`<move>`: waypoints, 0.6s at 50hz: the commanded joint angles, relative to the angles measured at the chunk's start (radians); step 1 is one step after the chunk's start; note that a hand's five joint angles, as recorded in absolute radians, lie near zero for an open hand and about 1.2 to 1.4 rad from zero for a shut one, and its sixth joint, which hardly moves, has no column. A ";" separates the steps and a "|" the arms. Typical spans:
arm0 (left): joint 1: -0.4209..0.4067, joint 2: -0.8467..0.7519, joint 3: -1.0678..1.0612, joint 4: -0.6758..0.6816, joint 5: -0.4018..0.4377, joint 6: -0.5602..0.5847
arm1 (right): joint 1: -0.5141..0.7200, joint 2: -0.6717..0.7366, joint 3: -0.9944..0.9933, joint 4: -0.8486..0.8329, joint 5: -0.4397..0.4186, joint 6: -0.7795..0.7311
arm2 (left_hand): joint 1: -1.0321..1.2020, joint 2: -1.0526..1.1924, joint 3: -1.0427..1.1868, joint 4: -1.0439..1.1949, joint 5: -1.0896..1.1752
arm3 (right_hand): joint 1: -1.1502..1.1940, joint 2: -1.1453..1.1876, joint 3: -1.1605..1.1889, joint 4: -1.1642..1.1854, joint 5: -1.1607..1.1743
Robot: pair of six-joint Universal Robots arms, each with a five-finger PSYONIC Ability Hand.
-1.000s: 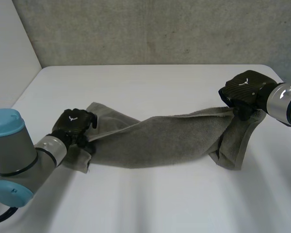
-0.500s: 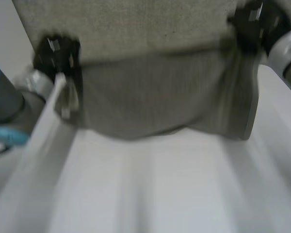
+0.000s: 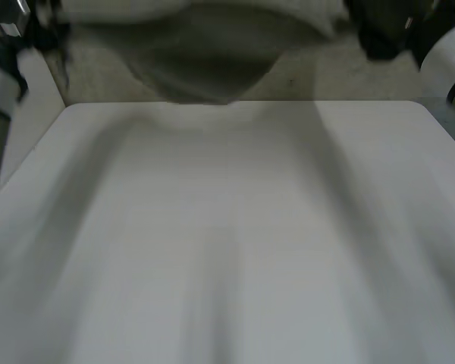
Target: Fold the towel.
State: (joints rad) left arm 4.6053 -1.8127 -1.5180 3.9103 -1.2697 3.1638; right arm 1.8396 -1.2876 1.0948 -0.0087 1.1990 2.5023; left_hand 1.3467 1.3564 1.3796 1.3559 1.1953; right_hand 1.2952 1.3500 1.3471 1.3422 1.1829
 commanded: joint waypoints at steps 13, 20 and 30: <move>0.032 -0.074 -0.528 -0.006 0.233 0.445 | -0.005 0.122 0.520 -0.073 0.017 -0.082 | 0.050 0.040 0.017 0.040 0.026 | 0.101 0.046 0.049 0.054 0.039; 0.066 0.021 -0.576 -0.103 0.225 0.527 | -0.011 -0.022 0.602 -0.071 0.022 -0.076 | 0.050 0.040 0.017 0.040 0.026 | 0.101 0.046 0.049 0.054 0.039; 0.113 0.323 -0.605 -0.252 0.233 0.467 | -0.080 -0.280 0.613 0.151 0.013 -0.086 | 0.050 0.040 0.017 0.040 0.026 | 0.101 0.046 0.049 0.054 0.039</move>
State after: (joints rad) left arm 4.6969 -1.6382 -2.1170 3.7270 -1.0420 3.6726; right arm 1.8168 -1.4359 1.7249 -0.0129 1.2223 2.4249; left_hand 1.3467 1.3564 1.3821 1.3559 1.1953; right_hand 1.2952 1.3500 1.3471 1.3422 1.1829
